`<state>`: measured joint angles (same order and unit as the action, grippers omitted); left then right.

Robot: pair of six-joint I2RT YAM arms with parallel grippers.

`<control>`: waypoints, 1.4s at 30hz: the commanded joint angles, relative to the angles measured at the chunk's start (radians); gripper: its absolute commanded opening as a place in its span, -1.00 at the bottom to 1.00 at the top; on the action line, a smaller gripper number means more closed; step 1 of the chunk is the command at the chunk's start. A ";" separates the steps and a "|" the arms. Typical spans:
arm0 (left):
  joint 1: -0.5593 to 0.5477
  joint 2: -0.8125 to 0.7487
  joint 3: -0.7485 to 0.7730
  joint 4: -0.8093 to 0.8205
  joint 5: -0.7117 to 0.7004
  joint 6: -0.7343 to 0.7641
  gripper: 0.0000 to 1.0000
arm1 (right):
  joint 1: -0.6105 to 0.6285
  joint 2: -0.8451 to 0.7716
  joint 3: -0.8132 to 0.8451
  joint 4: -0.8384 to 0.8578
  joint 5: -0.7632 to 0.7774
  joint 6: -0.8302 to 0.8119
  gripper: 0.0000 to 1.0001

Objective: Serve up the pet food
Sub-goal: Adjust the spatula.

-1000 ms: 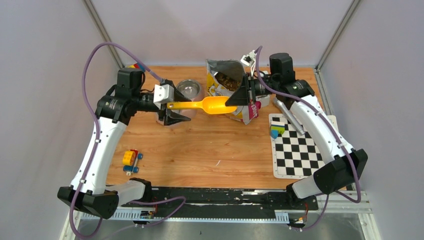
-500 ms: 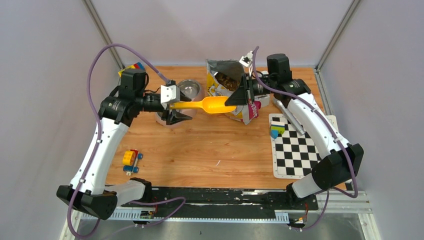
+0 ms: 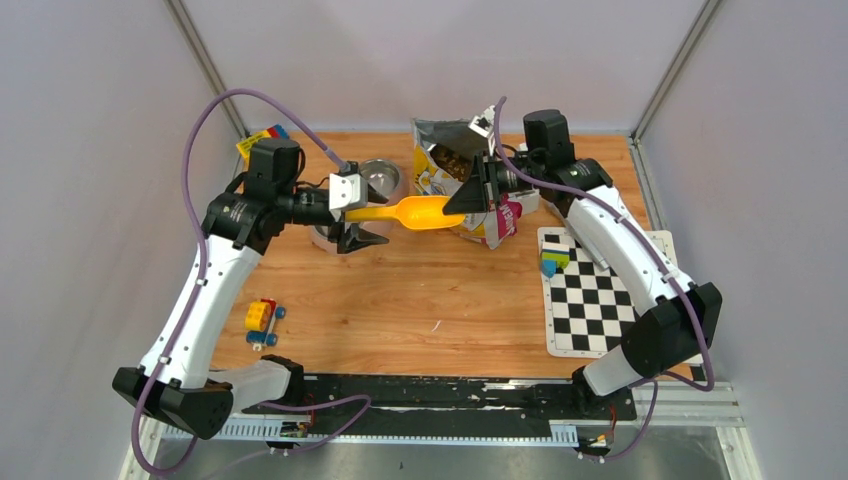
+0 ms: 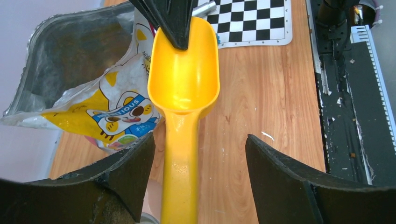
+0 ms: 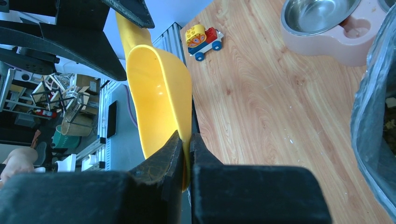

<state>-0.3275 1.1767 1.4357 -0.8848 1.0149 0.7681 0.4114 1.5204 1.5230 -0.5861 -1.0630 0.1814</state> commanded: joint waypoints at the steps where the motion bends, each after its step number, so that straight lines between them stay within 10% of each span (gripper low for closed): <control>1: -0.003 -0.009 -0.002 0.014 -0.027 0.022 0.59 | -0.001 -0.044 0.026 0.017 -0.007 -0.022 -1.00; 17: -0.002 -0.010 0.016 -0.006 -0.034 0.023 0.44 | -0.013 -0.110 -0.018 0.001 -0.031 -0.052 -1.00; 22: -0.002 -0.004 0.024 -0.006 0.006 0.007 0.14 | -0.012 -0.078 -0.006 0.002 -0.055 -0.028 -1.00; 31: -0.003 -0.008 0.009 0.017 0.013 -0.012 -0.99 | -0.012 -0.043 0.015 0.005 -0.078 -0.007 -1.00; 36: -0.002 -0.014 -0.028 0.093 -0.024 -0.066 -1.00 | -0.013 -0.051 0.017 0.005 -0.076 -0.013 -0.85; 38: -0.002 -0.019 -0.042 0.118 -0.054 -0.082 -0.79 | -0.012 -0.056 0.019 0.001 -0.062 -0.016 -0.99; 42: -0.002 -0.026 -0.039 0.116 -0.078 -0.079 0.62 | -0.014 -0.065 0.018 -0.018 -0.018 -0.040 -1.00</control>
<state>-0.3264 1.1725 1.3952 -0.8192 0.9504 0.7132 0.3916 1.4757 1.5024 -0.6155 -1.0546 0.1699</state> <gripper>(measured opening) 0.664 0.054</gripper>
